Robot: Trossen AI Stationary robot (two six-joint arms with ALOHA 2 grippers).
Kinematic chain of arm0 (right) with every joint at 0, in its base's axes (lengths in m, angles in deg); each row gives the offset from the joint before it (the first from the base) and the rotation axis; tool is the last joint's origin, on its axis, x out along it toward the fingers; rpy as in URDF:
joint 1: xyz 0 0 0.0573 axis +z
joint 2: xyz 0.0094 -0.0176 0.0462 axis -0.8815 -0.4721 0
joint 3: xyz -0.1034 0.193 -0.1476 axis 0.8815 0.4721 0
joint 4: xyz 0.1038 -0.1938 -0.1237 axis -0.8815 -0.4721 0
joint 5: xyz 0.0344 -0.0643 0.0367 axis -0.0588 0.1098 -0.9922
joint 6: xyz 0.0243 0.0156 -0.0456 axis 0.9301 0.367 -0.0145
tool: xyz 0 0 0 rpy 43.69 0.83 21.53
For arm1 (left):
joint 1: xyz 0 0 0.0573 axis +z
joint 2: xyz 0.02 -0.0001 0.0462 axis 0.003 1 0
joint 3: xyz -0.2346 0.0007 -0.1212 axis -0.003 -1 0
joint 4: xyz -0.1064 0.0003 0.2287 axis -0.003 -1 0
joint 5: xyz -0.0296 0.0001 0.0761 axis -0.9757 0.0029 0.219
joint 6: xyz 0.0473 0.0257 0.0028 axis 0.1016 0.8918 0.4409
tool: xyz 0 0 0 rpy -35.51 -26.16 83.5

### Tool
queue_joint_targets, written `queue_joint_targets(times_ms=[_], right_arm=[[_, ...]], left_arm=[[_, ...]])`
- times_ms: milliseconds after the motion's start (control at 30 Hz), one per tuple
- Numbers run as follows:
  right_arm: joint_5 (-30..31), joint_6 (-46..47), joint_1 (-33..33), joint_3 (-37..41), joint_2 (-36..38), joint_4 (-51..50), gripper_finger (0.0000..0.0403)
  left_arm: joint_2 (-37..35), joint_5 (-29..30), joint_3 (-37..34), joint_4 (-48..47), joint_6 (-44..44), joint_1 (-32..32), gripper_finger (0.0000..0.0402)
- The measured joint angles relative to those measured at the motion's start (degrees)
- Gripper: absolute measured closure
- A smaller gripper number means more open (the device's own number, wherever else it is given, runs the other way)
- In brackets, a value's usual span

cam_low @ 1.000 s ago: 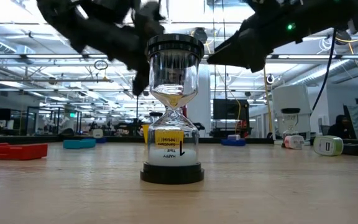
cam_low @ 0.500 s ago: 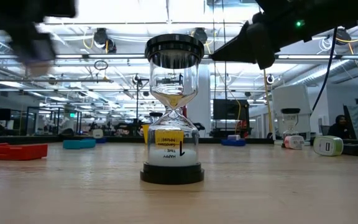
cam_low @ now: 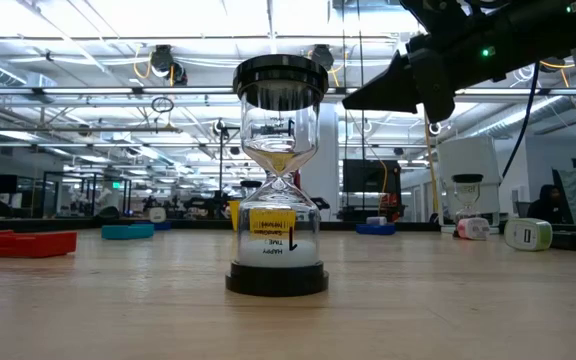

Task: Pick & Place Office items
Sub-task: Put the purple charger adapter into the black bin

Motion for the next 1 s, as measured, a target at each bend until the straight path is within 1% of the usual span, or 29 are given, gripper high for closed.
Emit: queue_joint_targets(times_ms=[100,200,600,733,833,1000], right_arm=[[0.00,0.01,0.00,0.00,0.00,0.02,0.0396],[0.00,0.00,0.00,0.00,0.00,0.02,0.0399],[-0.02,0.02,0.00,0.00,0.00,0.17,0.0402],[-0.02,0.02,0.00,0.00,0.00,0.17,0.0401],[-0.04,0.02,0.00,0.00,0.00,0.19,0.0402],[-0.04,0.02,0.00,0.00,0.00,0.20,0.0402]], left_arm=[[1.79,0.69,0.00,-1.01,-1.88,-1.88,0.0249],[3.83,2.34,0.00,-1.55,-1.78,-2.81,0.0249],[9.72,2.19,0.00,-3.05,-0.90,-3.64,0.0247],[10.24,2.14,-0.02,-3.02,-0.81,-3.56,0.0245],[10.24,2.08,-0.02,-2.78,-0.81,-3.53,0.0227],[10.24,1.05,-0.02,-2.67,-0.95,-3.19,0.0169]])
